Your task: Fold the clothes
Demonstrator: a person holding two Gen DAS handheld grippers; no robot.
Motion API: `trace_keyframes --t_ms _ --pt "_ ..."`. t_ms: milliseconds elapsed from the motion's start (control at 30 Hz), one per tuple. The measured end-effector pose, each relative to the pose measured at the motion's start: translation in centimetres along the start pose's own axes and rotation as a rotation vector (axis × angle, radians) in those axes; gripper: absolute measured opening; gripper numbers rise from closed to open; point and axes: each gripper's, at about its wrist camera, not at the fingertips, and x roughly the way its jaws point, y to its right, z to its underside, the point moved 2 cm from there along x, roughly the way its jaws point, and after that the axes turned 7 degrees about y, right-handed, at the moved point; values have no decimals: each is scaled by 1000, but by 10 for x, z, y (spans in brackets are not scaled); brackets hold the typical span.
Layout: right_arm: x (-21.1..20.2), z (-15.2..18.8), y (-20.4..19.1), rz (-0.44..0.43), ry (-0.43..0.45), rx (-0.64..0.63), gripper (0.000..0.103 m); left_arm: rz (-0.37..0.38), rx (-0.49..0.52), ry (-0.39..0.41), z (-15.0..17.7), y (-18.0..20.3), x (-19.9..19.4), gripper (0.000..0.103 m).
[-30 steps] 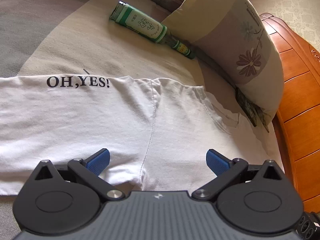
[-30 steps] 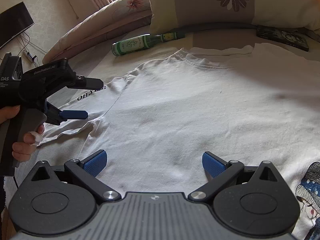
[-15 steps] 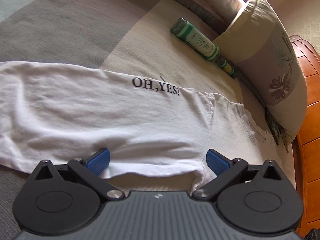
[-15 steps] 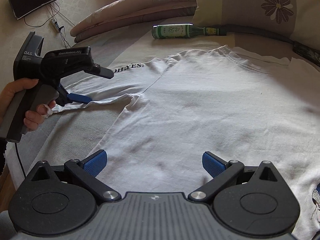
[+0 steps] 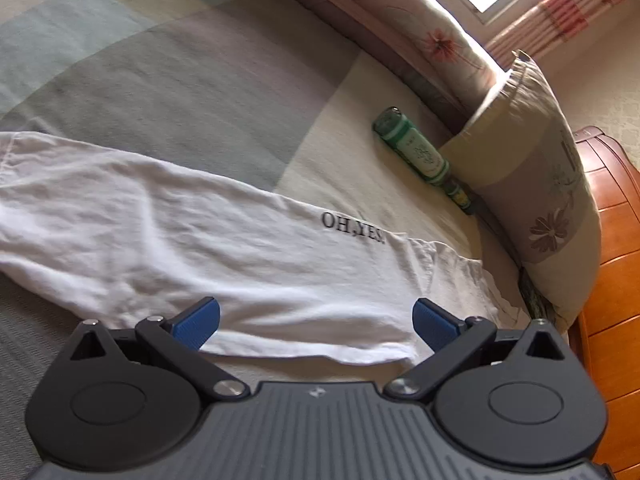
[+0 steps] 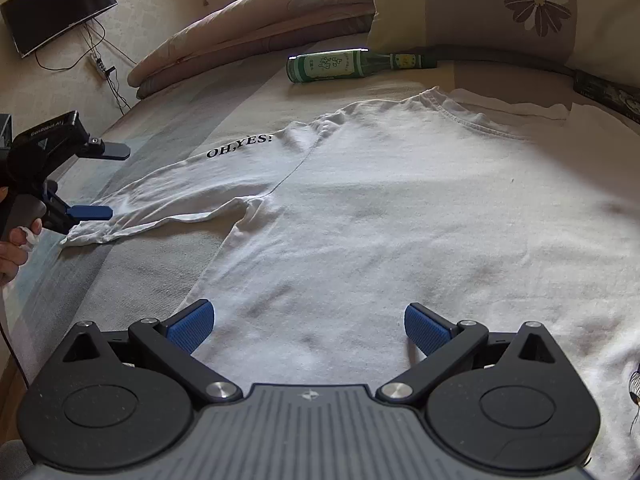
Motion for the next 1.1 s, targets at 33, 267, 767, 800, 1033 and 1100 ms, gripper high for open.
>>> trace_keyframes --t_ms 33,267,767,800,1033,1100 --pt "0 0 0 -1 1 2 103 29 24 -6 3 12 9 102" --pt "2 -1 4 -10 2 22 103 22 115 10 34 45 59 102" --pt "1 -3 10 -19 15 70 103 165 131 -4 34 77 62 102" --pt "1 -3 10 -19 15 69 103 171 126 -17 38 78 70 102" --pt "-1 -2 9 -23 14 62 103 191 166 -48 66 68 60 102" --pt "-1 -2 9 -19 17 64 103 162 159 -60 52 66 48 102"
